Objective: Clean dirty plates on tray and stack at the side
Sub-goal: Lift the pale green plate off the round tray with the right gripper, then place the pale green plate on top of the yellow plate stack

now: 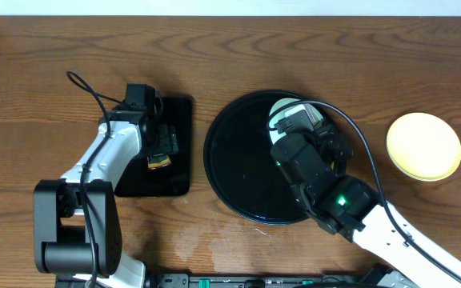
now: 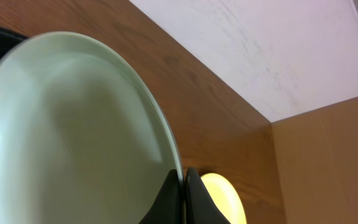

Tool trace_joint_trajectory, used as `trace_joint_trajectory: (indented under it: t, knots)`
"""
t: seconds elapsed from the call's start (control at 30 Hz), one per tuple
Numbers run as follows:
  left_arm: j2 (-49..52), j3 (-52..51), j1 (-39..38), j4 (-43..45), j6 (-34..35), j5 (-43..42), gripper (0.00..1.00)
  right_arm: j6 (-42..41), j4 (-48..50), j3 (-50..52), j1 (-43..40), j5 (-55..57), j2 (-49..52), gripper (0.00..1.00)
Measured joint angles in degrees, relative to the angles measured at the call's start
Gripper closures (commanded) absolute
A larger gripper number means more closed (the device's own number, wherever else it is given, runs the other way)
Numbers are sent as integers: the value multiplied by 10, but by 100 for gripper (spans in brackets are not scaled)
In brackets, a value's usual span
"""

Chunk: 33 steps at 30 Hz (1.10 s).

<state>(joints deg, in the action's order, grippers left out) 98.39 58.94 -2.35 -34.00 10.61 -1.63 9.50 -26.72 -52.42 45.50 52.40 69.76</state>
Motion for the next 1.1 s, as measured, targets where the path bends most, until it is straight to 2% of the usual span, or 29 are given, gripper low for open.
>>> trace_joint_trajectory:
  t: [0.2, 0.33, 0.47, 0.67, 0.87, 1.1]
  knots:
    - [0, 0, 0, 0, 0, 0, 13, -48, -9, 0, -19, -39, 0, 99]
    - [0, 0, 0, 0, 0, 0, 13, -128, -17, 0, -81, -132, 0, 99]
    - [0, 0, 0, 0, 0, 0, 13, -203, -18, 0, -190, -285, 0, 99]
    - [0, 0, 0, 0, 0, 0, 13, -281, -60, 0, -423, -513, 0, 99]
    - [0, 0, 0, 0, 0, 0, 13, -304, -101, 0, -626, -588, 7, 99]
    - [0, 0, 0, 0, 0, 0, 13, -316, -93, 0, -775, -618, 79, 99]
